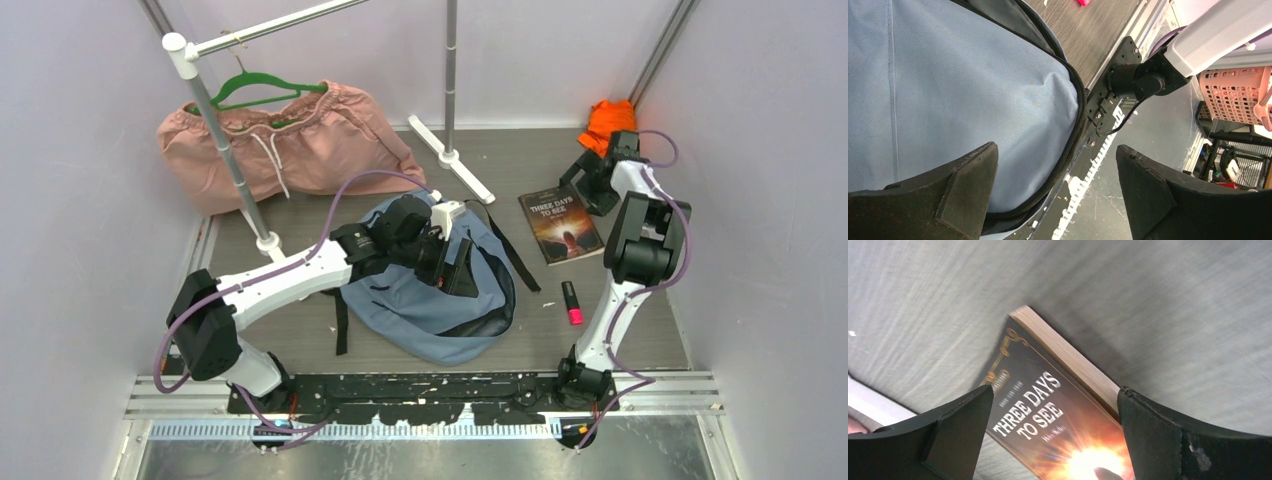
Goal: Pack the student bag
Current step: Move the book to the center of the board, then pick up the book from the center of the board.
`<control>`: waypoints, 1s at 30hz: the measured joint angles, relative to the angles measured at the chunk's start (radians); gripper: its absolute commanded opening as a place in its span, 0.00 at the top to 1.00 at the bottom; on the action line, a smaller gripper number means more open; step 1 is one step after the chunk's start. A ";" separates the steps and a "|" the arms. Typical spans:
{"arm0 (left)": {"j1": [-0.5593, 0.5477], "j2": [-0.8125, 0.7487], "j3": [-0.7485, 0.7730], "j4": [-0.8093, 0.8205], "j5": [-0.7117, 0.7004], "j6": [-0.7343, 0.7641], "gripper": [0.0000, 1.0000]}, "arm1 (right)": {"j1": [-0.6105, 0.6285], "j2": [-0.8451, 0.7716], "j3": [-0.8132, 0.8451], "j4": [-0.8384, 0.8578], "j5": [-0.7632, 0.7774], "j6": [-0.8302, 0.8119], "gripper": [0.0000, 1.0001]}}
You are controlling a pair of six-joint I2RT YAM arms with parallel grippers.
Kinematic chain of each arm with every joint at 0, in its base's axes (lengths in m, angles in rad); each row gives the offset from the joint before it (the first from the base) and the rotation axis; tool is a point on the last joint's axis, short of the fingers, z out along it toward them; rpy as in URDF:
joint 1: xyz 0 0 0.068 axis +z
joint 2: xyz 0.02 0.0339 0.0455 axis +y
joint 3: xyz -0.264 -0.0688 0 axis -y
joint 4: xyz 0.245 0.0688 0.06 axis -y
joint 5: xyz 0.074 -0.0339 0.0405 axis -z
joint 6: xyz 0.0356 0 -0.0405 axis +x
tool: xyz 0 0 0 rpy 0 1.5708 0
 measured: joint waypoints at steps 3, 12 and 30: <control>0.002 0.000 0.000 0.000 0.000 0.000 0.12 | 0.022 0.056 0.097 -0.029 -0.037 -0.012 0.00; 0.015 0.017 0.040 -0.009 -0.005 0.007 0.12 | 0.097 0.116 0.198 -0.085 -0.080 -0.019 0.00; 0.086 0.540 0.697 -0.024 -0.040 0.063 0.12 | 0.050 -0.610 -0.410 -0.044 0.094 0.109 0.00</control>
